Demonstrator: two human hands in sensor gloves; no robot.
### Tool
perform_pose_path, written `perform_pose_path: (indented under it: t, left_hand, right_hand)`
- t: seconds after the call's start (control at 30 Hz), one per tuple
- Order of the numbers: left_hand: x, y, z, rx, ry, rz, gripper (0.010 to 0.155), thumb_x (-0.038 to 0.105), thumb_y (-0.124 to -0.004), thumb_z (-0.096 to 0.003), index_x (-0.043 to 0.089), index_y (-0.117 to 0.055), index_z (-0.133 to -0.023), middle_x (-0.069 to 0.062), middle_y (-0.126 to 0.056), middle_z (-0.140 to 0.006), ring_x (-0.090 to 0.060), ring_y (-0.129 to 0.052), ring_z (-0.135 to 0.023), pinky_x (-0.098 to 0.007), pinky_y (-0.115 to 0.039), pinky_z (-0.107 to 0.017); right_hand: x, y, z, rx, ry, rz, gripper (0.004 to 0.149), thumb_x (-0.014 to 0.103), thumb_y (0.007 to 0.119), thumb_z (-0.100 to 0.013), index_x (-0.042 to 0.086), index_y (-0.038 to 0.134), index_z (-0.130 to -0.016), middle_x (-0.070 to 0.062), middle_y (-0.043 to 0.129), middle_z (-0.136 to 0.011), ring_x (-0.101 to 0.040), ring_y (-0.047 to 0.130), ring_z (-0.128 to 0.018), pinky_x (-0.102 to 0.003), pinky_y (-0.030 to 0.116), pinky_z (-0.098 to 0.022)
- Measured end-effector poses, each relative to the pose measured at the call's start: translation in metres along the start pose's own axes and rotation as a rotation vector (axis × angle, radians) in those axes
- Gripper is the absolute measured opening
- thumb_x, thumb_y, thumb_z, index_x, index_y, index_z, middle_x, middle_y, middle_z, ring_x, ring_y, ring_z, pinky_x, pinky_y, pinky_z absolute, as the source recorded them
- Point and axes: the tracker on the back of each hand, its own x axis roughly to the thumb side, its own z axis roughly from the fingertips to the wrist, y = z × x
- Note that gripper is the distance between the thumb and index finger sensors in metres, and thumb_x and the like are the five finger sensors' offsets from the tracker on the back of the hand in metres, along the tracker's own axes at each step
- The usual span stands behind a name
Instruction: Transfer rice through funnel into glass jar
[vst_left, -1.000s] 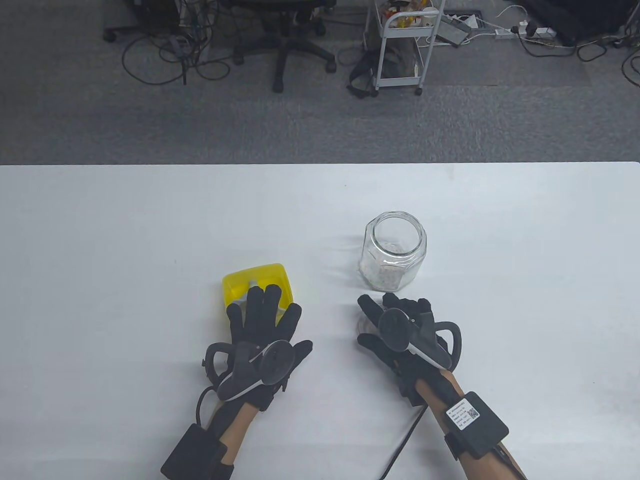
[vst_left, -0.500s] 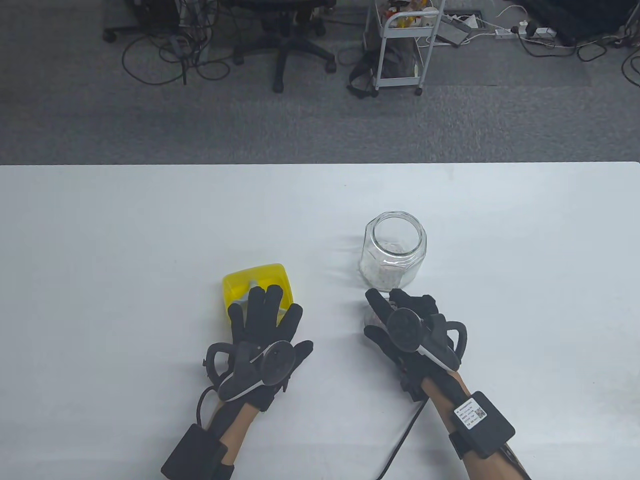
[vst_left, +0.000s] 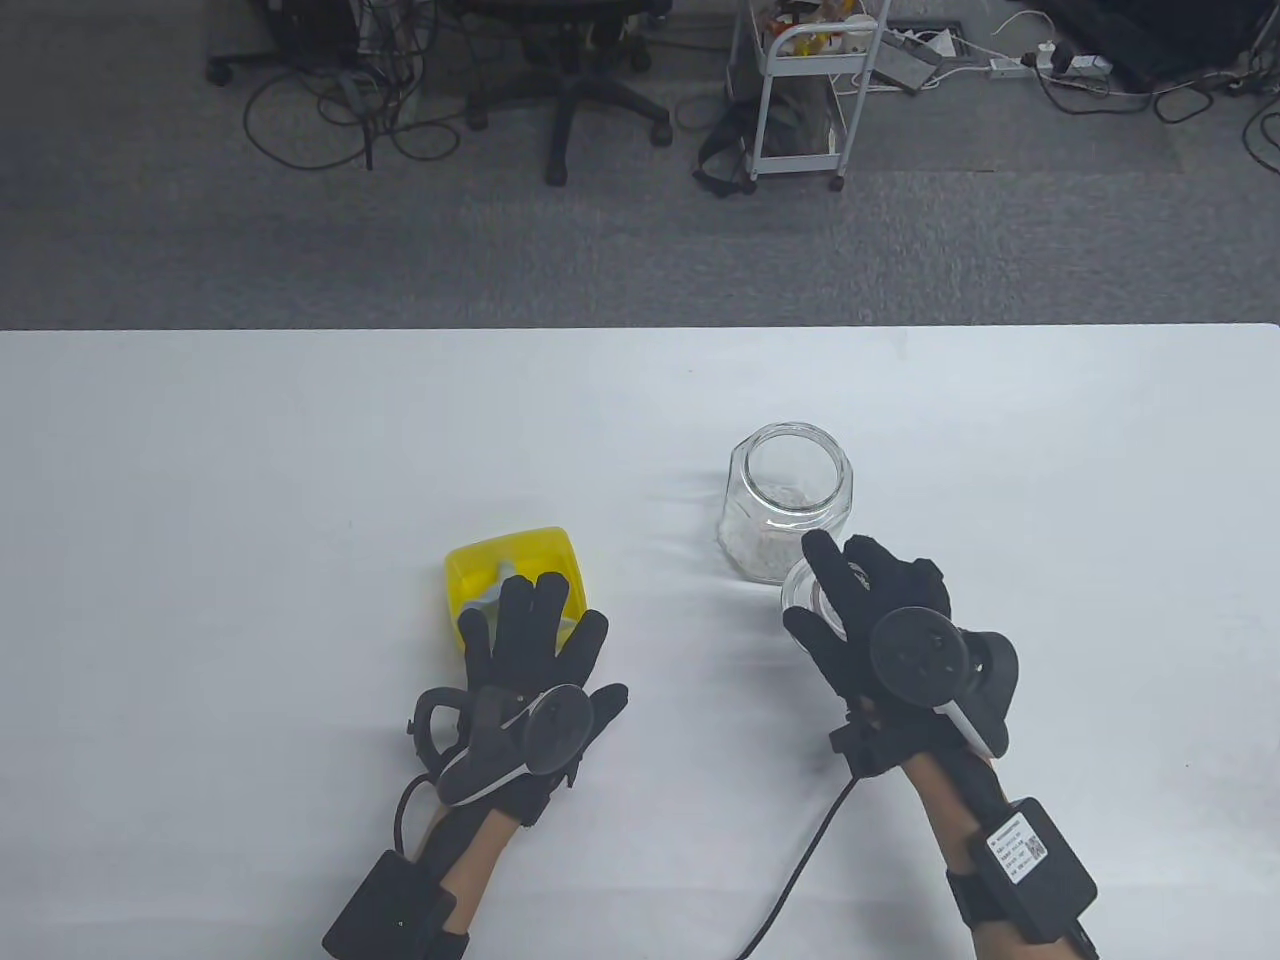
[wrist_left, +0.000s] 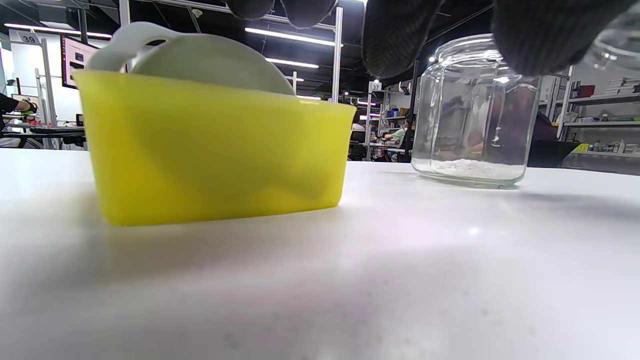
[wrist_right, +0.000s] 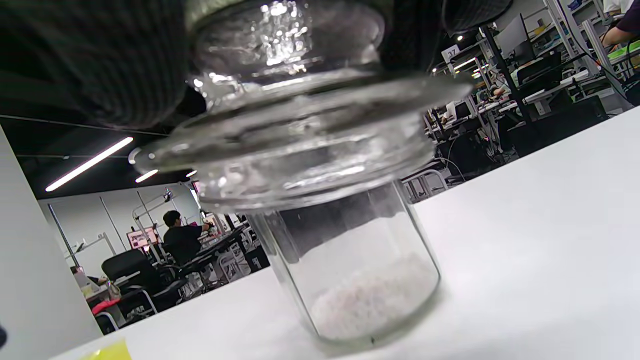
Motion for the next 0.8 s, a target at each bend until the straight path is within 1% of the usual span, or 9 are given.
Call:
perform_pose_path:
  t: [0.17, 0.2, 0.3, 0.37, 0.47, 0.57, 0.63, 0.73, 0.8]
  left_hand:
    - [-0.001, -0.001, 0.000, -0.005, 0.005, -0.001, 0.075, 0.071, -0.072, -0.0531, 0.035, -0.053, -0.117, -0.016, -0.023, -0.130, -0.050, -0.024, -0.117, -0.077, -0.031, -0.074]
    - [-0.001, 0.000, 0.000, -0.012, 0.006, 0.001, 0.075, 0.071, -0.071, -0.0533, 0.035, -0.053, -0.117, -0.017, -0.023, -0.130, -0.051, -0.024, -0.117, -0.077, -0.031, -0.074]
    - [-0.001, 0.000, 0.000, -0.014, 0.007, 0.003, 0.076, 0.071, -0.071, -0.0530, 0.035, -0.053, -0.117, -0.016, -0.024, -0.130, -0.050, -0.025, -0.117, -0.077, -0.031, -0.074]
    - [-0.001, 0.000, 0.000, -0.010, 0.006, 0.004, 0.075, 0.071, -0.071, -0.0532, 0.035, -0.053, -0.116, -0.015, -0.024, -0.130, -0.049, -0.026, -0.118, -0.077, -0.031, -0.074]
    - [0.003, 0.000, 0.001, -0.017, -0.010, 0.020, 0.076, 0.071, -0.071, -0.0532, 0.035, -0.051, -0.117, -0.014, -0.026, -0.130, -0.047, -0.028, -0.118, -0.077, -0.031, -0.074]
    - [0.007, 0.003, 0.001, 0.005, -0.029, 0.025, 0.079, 0.072, -0.071, -0.0529, 0.035, -0.047, -0.118, -0.014, -0.027, -0.131, -0.046, -0.029, -0.119, -0.077, -0.031, -0.074]
    - [0.008, 0.003, 0.001, 0.001, -0.033, 0.030, 0.080, 0.072, -0.071, -0.0528, 0.036, -0.045, -0.118, -0.014, -0.027, -0.131, -0.047, -0.029, -0.119, -0.077, -0.031, -0.074]
    - [0.008, 0.002, 0.000, -0.007, -0.041, 0.038, 0.079, 0.072, -0.071, -0.0527, 0.036, -0.046, -0.118, -0.014, -0.027, -0.131, -0.046, -0.029, -0.119, -0.077, -0.031, -0.074]
    - [0.009, 0.000, 0.000, -0.011, -0.044, 0.035, 0.079, 0.072, -0.071, -0.0528, 0.036, -0.046, -0.118, -0.014, -0.027, -0.131, -0.046, -0.030, -0.119, -0.077, -0.031, -0.074]
  right_hand:
    - [0.011, -0.029, -0.019, -0.046, -0.003, -0.011, 0.071, 0.062, 0.080, -0.034, 0.045, 0.059, -0.099, -0.010, 0.069, -0.104, -0.038, 0.071, -0.084, -0.065, 0.050, -0.075]
    - [0.013, -0.033, -0.024, -0.057, -0.003, -0.016, 0.069, 0.062, 0.080, -0.034, 0.046, 0.060, -0.098, -0.009, 0.069, -0.104, -0.038, 0.071, -0.084, -0.065, 0.050, -0.075]
    - [0.017, -0.044, -0.038, -0.085, 0.005, -0.020, 0.071, 0.063, 0.080, -0.034, 0.046, 0.058, -0.100, -0.010, 0.070, -0.104, -0.038, 0.071, -0.084, -0.065, 0.051, -0.075]
    - [0.020, -0.049, -0.050, -0.091, 0.018, -0.016, 0.069, 0.062, 0.079, -0.035, 0.047, 0.058, -0.099, -0.011, 0.069, -0.104, -0.039, 0.071, -0.084, -0.065, 0.051, -0.075]
    - [0.021, -0.053, -0.065, -0.088, 0.049, -0.013, 0.069, 0.062, 0.078, -0.036, 0.046, 0.057, -0.100, -0.011, 0.068, -0.105, -0.039, 0.070, -0.084, -0.066, 0.050, -0.075]
    - [0.021, -0.057, -0.081, -0.087, 0.078, -0.004, 0.070, 0.061, 0.078, -0.036, 0.045, 0.055, -0.101, -0.012, 0.067, -0.105, -0.040, 0.069, -0.085, -0.066, 0.049, -0.075]
    - [0.021, -0.059, -0.091, -0.088, 0.096, 0.013, 0.070, 0.061, 0.078, -0.036, 0.045, 0.056, -0.101, -0.012, 0.067, -0.105, -0.040, 0.069, -0.085, -0.066, 0.049, -0.075]
    - [0.024, -0.052, -0.105, -0.053, 0.115, 0.068, 0.070, 0.062, 0.077, -0.036, 0.044, 0.057, -0.101, -0.012, 0.067, -0.105, -0.039, 0.070, -0.085, -0.066, 0.049, -0.075]
    - [0.029, -0.042, -0.112, -0.015, 0.112, 0.096, 0.070, 0.062, 0.077, -0.036, 0.044, 0.057, -0.100, -0.011, 0.068, -0.105, -0.039, 0.070, -0.084, -0.066, 0.050, -0.075]
